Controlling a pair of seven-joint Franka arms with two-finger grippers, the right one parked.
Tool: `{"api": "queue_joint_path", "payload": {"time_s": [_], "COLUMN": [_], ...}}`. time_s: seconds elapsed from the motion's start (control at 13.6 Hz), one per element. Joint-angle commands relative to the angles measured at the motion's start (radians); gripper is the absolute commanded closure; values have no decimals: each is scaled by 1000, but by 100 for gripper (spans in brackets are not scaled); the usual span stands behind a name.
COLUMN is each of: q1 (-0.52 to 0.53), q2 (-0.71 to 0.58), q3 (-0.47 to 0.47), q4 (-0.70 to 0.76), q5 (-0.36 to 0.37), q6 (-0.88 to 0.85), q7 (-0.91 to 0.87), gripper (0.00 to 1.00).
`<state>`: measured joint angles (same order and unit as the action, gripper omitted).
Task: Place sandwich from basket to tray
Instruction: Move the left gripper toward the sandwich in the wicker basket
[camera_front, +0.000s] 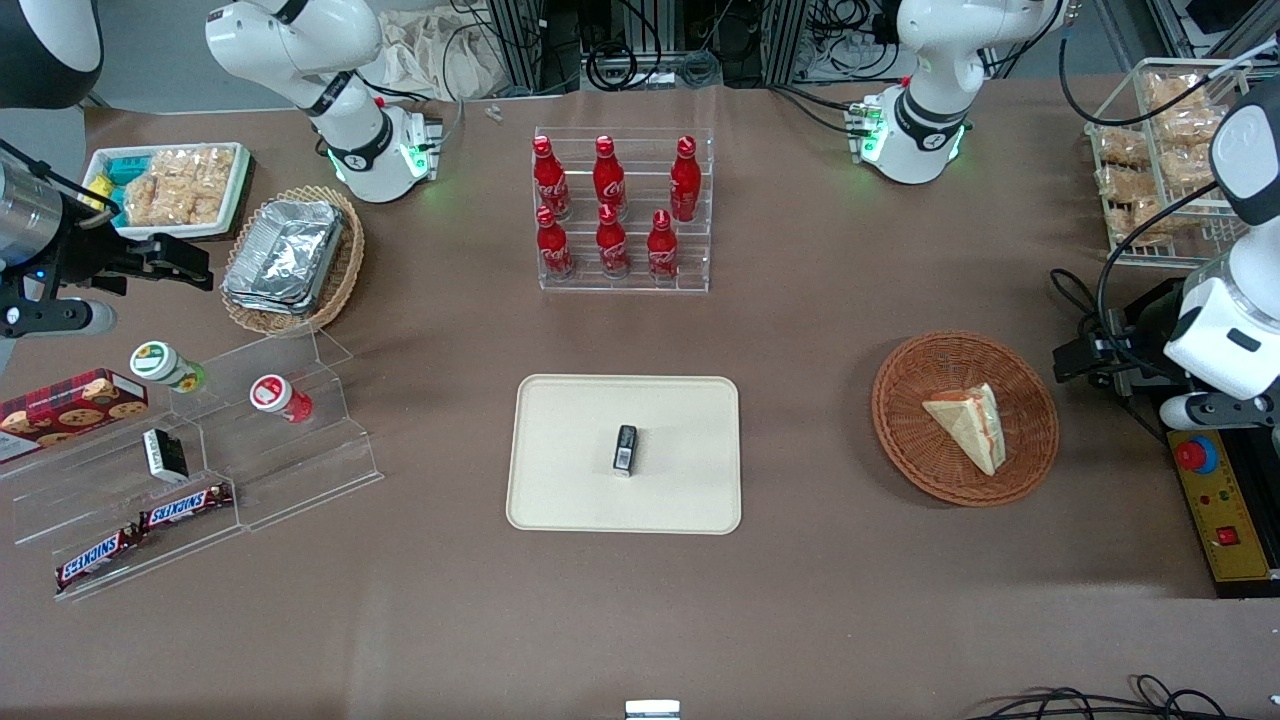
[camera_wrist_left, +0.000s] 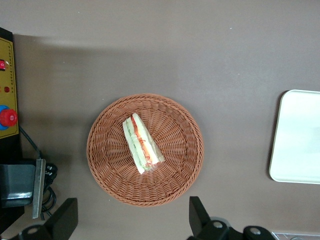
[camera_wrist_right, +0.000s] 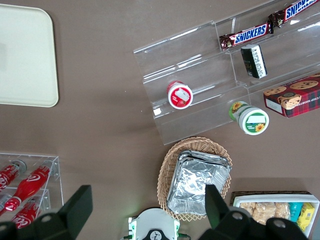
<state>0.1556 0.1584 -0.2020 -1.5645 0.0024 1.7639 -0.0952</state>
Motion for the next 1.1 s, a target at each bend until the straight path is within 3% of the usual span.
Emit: {"api": "queue_joint_path", "payload": {"time_s": [0.0, 0.22, 0.37, 0.73, 1.03], "q1": [7, 7, 5, 7, 8], "q2": [9, 32, 41, 16, 41], "q3": [-3, -5, -5, -5, -2], "q4": [24, 32, 9, -192, -339], "q5": [-1, 2, 5, 2, 7], "q6": [-23, -23, 11, 225, 417], "q7": [-15, -79, -289, -524, -589], "gripper": [0, 0, 0, 0, 0]}}
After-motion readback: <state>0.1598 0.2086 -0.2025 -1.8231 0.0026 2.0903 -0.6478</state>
